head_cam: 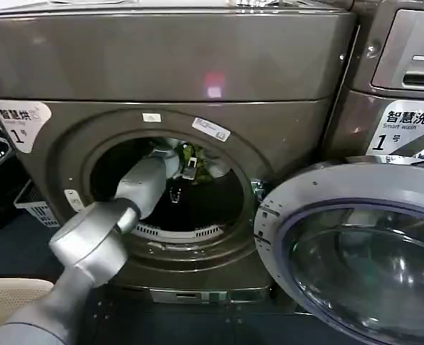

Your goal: Grasp the clothes from the dryer.

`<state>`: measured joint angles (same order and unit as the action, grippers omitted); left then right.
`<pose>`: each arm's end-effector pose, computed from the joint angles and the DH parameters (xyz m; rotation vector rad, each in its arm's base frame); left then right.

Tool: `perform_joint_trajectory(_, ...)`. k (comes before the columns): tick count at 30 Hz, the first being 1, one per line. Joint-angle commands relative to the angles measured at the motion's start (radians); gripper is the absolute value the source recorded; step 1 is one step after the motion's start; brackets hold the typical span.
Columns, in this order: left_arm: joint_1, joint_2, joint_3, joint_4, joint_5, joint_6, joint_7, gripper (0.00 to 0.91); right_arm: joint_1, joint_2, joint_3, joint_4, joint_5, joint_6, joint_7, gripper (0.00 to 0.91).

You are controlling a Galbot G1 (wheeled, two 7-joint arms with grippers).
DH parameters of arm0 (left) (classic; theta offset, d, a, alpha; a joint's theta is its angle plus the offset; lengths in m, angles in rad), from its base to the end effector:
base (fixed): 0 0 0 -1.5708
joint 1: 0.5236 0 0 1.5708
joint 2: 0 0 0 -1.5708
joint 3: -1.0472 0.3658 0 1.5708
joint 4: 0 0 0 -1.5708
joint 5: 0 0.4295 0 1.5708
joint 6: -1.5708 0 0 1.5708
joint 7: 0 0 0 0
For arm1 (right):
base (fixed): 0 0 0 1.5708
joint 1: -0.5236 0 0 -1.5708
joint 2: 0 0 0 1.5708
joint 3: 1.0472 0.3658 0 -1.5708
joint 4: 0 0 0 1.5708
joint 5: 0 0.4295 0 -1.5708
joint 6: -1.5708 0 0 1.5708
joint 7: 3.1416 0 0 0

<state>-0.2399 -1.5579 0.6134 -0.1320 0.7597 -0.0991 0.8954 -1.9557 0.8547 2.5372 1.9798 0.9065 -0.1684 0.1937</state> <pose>0.7671 -0.0411 -0.1989 -1.0414 -1.1895 -1.8719 -0.0355 -0.3966 0.1864 1.2818 1.9967 -0.6792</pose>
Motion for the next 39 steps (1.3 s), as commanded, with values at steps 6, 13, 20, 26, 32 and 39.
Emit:
perform_joint_trajectory(6, -0.005, -0.004, 0.043, 0.044, 0.074, 0.040, 0.040, 0.907, -0.002, -0.001, 0.002, 0.000, 0.001, 0.001, 0.000, 0.907)
perform_joint_trajectory(13, 0.010, 0.000, 0.039, 0.041, 0.063, 0.118, 0.013, 0.907, -0.004, -0.016, 0.000, 0.001, 0.000, 0.001, 0.000, 0.907)
perform_joint_trajectory(20, 0.038, -0.009, 0.015, 0.039, 0.021, 0.148, -0.037, 0.907, -0.013, -0.018, 0.001, 0.004, 0.000, 0.002, -0.002, 0.907)
perform_joint_trajectory(26, 0.062, -0.006, 0.004, 0.035, 0.014, 0.154, -0.054, 0.907, -0.016, -0.024, 0.002, 0.005, 0.000, 0.003, -0.003, 0.907)
perform_joint_trajectory(32, 0.082, -0.004, 0.001, 0.037, 0.010, 0.157, -0.070, 0.907, -0.016, -0.024, 0.001, 0.009, 0.001, 0.005, -0.004, 0.907)
perform_joint_trajectory(39, 0.112, -0.005, -0.001, 0.034, 0.006, 0.165, -0.080, 0.907, -0.024, -0.023, 0.007, 0.010, 0.003, 0.007, -0.006, 0.907)
